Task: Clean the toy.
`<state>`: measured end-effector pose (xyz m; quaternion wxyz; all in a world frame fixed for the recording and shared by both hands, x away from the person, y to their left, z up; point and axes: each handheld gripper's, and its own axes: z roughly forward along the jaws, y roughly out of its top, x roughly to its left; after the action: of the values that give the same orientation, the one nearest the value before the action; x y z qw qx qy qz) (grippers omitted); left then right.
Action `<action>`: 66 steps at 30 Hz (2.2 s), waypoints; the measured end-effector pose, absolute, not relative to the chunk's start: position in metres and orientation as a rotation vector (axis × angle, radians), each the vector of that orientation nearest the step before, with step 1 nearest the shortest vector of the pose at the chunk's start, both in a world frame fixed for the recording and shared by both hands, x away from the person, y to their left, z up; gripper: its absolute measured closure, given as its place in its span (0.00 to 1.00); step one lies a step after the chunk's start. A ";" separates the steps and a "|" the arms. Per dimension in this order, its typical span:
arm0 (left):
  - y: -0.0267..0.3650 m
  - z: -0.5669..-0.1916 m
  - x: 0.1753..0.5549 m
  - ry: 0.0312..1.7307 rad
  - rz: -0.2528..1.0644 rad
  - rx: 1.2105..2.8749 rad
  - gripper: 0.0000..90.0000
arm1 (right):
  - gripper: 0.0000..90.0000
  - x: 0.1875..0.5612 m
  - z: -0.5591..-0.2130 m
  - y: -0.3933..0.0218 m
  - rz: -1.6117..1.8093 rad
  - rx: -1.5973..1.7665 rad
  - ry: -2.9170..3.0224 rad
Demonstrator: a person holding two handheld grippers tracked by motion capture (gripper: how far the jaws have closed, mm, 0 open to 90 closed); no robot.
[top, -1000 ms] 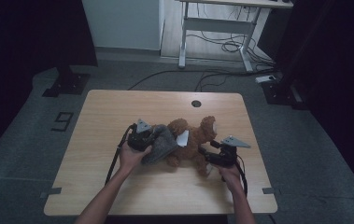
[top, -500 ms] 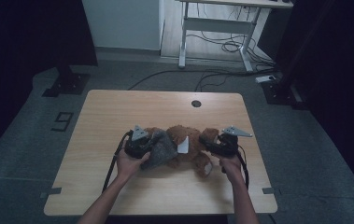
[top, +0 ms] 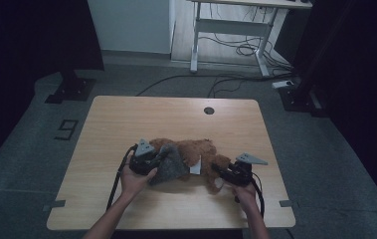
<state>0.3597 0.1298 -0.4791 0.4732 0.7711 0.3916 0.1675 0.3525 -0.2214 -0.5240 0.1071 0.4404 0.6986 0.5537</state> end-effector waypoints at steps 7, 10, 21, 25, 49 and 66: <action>0.145 -0.445 0.359 0.945 0.456 1.857 0.91 | 0.67 0.347 -0.525 -0.220 1.609 1.254 2.069; 0.156 -0.419 0.371 0.969 0.492 1.797 0.91 | 0.67 0.348 -0.526 -0.221 1.607 1.247 2.068; 0.091 -0.437 0.404 0.984 0.449 1.980 0.91 | 0.67 0.348 -0.525 -0.222 1.596 1.244 2.061; 0.099 -0.452 0.406 1.007 0.432 1.977 0.91 | 0.67 0.348 -0.525 -0.224 1.607 1.246 2.059; 0.193 -0.461 0.385 1.153 0.484 1.903 0.91 | 0.66 0.353 -0.525 -0.230 1.605 1.258 2.053; 0.043 -0.396 0.415 0.825 0.403 1.991 0.91 | 0.66 0.353 -0.525 -0.230 1.624 1.254 2.048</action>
<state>0.4148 0.0427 -0.3962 0.4567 0.8078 0.3348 0.1636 0.3526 -0.2304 -0.5246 0.1208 0.4295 0.7013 0.5560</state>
